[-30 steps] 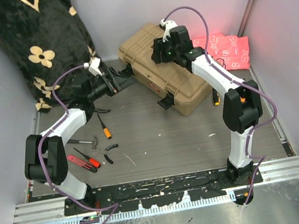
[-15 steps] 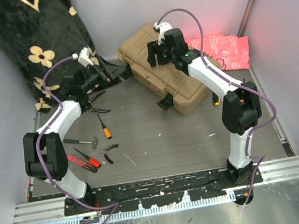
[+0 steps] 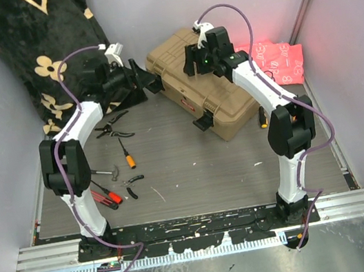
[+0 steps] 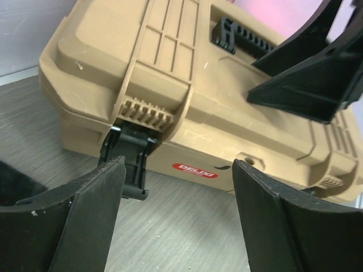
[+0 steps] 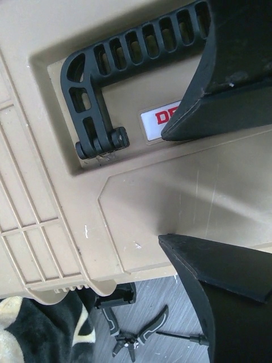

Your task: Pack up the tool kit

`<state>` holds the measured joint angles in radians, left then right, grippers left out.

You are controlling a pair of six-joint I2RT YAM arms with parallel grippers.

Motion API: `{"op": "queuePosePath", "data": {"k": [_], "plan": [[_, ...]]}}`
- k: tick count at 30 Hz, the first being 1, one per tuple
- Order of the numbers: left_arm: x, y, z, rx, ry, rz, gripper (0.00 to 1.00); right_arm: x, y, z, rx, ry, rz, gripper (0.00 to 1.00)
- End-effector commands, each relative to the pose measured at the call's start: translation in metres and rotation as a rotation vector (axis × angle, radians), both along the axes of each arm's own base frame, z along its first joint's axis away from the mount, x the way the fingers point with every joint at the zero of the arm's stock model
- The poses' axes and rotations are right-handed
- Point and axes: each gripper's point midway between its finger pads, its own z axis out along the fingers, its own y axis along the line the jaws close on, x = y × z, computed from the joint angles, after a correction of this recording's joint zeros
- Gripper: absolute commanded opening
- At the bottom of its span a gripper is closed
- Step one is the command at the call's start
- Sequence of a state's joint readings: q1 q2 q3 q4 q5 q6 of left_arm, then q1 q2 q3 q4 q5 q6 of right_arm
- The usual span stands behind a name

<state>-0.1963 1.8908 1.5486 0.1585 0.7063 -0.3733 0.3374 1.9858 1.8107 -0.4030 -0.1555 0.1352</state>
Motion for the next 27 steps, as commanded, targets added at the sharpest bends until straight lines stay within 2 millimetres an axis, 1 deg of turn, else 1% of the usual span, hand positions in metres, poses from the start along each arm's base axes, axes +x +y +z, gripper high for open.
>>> {"op": "queuePosePath", "data": {"k": [1,4,8,11,13,15,16,18,20,22,24,26,27], "plan": [[0.008,-0.013,0.009,0.071,-0.188,-0.085,0.75,-0.187,-0.05,-0.176,-0.328,0.92,0.104,0.68],[0.014,-0.019,0.012,0.082,-0.26,-0.091,0.68,-0.189,-0.053,-0.177,-0.325,0.926,0.1,0.67],[0.017,-0.03,0.024,0.071,-0.348,-0.1,0.62,-0.192,-0.056,-0.179,-0.31,0.934,0.086,0.65],[0.017,-0.042,0.033,0.079,-0.407,-0.112,0.61,-0.199,-0.057,-0.184,-0.301,0.959,0.093,0.6],[0.015,-0.051,0.039,0.081,-0.433,-0.127,0.62,-0.202,-0.058,-0.187,-0.302,0.97,0.097,0.59],[0.015,-0.054,0.043,0.075,-0.439,-0.125,0.62,-0.197,-0.057,-0.181,-0.297,0.947,0.086,0.61],[0.016,-0.055,0.044,0.067,-0.436,-0.121,0.62,-0.19,-0.054,-0.173,-0.28,0.915,0.084,0.64],[0.015,-0.053,0.048,0.054,-0.434,-0.103,0.63,-0.167,-0.045,-0.143,-0.212,0.823,0.071,0.69],[0.013,-0.049,0.052,0.04,-0.428,-0.073,0.66,-0.138,-0.04,-0.102,-0.15,0.71,0.052,0.72],[0.008,-0.047,0.058,0.018,-0.413,-0.058,0.7,-0.109,-0.038,-0.061,-0.097,0.599,0.032,0.75],[0.001,-0.045,0.062,-0.015,-0.383,-0.048,0.73,-0.08,-0.044,-0.021,-0.044,0.498,-0.005,0.78],[-0.006,-0.044,0.063,-0.059,-0.33,-0.037,0.76,-0.055,-0.057,0.01,-0.011,0.415,-0.047,0.83],[-0.01,-0.044,0.063,-0.089,-0.288,-0.031,0.77,-0.044,-0.069,0.019,-0.003,0.386,-0.077,0.85]]}}
